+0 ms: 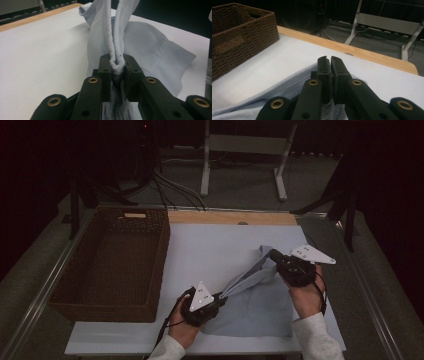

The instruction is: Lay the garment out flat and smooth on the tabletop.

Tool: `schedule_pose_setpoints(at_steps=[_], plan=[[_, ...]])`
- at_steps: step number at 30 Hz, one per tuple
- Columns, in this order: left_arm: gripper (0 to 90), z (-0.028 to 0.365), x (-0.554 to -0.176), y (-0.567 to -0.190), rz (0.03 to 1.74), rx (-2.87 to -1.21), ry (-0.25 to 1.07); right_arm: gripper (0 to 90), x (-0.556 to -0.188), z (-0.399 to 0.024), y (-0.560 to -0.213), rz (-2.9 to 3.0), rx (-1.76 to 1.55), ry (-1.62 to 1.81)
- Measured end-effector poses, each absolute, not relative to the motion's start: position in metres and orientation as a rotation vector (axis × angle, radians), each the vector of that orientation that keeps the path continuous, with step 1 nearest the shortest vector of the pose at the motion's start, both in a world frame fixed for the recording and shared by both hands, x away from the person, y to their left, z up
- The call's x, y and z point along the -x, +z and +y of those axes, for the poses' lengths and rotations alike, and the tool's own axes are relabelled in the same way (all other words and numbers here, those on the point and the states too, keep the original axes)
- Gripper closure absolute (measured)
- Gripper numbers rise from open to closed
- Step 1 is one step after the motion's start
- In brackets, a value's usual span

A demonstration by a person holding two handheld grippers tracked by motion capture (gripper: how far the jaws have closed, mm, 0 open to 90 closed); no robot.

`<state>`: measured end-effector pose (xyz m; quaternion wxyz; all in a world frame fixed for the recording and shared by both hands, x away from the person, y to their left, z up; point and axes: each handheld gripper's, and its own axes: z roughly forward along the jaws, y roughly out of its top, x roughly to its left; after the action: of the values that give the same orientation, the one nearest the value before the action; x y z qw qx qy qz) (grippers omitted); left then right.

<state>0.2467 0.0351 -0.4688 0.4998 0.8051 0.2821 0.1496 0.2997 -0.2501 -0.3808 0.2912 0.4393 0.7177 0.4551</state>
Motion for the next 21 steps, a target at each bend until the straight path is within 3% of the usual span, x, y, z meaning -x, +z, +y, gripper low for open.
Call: schedule_pose_setpoints(at_steps=[1, 4, 5, 6, 7, 14, 21], plan=[[73.9, 0.036, -0.248, -0.469, 0.685, -1.948, 0.339, 86.7, -0.300, -0.249, -0.381, 1.915, -1.171, 1.216], [52.2, 0.035, -0.250, -0.467, 0.696, -1.926, 0.330, 86.6, -0.300, -0.247, -0.382, 1.919, -1.165, 1.217], [46.8, 0.035, -0.250, -0.467, 0.696, -1.926, 0.330, 86.6, -0.300, -0.247, -0.382, 1.919, -1.165, 1.217], [46.8, 0.034, -0.252, -0.465, 0.696, -1.917, 0.328, 86.7, -0.300, -0.246, -0.381, 1.921, -1.159, 1.219], [38.9, 0.032, -0.253, -0.462, 0.696, -1.912, 0.350, 86.7, -0.300, -0.245, -0.382, 1.923, -1.154, 1.221], [34.1, 0.021, -0.269, -0.444, 0.690, -1.871, 0.364, 86.6, -0.300, -0.241, -0.383, 1.937, -1.147, 1.221], [38.8, -0.003, -0.292, -0.427, 0.649, -1.867, 0.368, 86.6, -0.300, -0.240, -0.382, 1.939, -1.145, 1.235]])
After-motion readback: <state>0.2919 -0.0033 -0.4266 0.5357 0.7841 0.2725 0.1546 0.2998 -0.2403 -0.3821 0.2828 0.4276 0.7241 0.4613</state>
